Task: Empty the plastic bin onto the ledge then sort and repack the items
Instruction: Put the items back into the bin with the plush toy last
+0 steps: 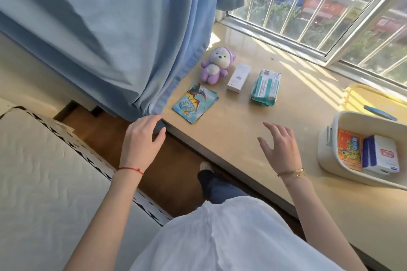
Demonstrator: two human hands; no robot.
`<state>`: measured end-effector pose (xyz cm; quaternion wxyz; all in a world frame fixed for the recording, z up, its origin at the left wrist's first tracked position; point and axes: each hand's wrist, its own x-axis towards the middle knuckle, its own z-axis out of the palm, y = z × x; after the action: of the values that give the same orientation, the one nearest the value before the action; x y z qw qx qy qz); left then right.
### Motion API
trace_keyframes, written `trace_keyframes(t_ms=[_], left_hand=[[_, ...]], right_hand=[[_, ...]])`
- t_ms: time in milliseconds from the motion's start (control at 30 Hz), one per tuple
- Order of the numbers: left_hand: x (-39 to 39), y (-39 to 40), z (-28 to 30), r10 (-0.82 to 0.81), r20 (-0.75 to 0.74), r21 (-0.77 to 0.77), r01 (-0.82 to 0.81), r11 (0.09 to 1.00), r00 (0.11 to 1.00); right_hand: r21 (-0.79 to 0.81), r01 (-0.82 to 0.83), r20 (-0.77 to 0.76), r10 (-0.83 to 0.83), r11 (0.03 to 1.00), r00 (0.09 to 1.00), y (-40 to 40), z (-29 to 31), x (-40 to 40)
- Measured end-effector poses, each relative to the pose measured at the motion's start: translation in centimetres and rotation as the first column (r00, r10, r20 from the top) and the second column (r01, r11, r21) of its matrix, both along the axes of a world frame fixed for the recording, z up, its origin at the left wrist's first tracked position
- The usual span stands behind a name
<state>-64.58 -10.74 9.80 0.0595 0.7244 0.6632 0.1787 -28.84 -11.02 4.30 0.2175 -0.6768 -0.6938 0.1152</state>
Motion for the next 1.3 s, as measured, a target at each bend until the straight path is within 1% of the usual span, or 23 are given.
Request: trace_keyframes(t_ms=[133,300,467,633,767,933,1067,1167,1300], left_hand=[[-0.6,6.4,-1.3,-0.016,0.032,-0.009,0.016,1.0,0.999],[-0.8,14.3,-2.9,-0.079,0.009,-0.003,0.079,0.997,0.997],[-0.5,21.0,-4.9,-0.14,0.046,-0.057,0.143,0.988,0.989],[-0.6,27.0,-8.5,-0.196,0.088,-0.137,0.207,0.969,0.977],[-0.6,31.1,-11.9,-0.242,0.085,-0.189,0.255,0.948,0.966],[-0.5,35.0,-17.0,-0.259,0.079,-0.275,0.271,0.923,0.963],[0.1,36.3,-22.4,-0.236,0.094,-0.385,0.254,0.887,0.967],[1.0,36.2,-26.4,-0.258,0.074,-0.465,0.262,0.846,0.963],[2.0,35.6,-29.9,-0.197,0.051,-0.518,0.195,0.833,0.979]], right_hand=[[-0.011,0.055,-0.014,-0.055,0.998,0.998,4.9,-1.1,-0.9],[-0.03,0.104,-0.019,-0.105,0.994,0.994,11.5,-1.5,-1.7],[-0.055,0.142,-0.017,-0.144,0.988,0.989,17.2,-2.1,-2.2],[-0.143,0.238,-0.057,-0.248,0.961,0.967,22.3,-4.5,-3.5],[-0.262,0.301,-0.084,-0.332,0.917,0.94,26.0,-7.3,-5.3],[-0.361,0.365,-0.093,-0.422,0.858,0.902,30.9,-12.2,-6.2],[-0.424,0.41,-0.088,-0.488,0.807,0.869,34.1,-16.7,-6.2],[-0.455,0.418,-0.137,-0.525,0.787,0.84,35.6,-20.1,-6.0],[-0.492,0.431,-0.202,-0.58,0.756,0.789,37.1,-23.2,-5.8]])
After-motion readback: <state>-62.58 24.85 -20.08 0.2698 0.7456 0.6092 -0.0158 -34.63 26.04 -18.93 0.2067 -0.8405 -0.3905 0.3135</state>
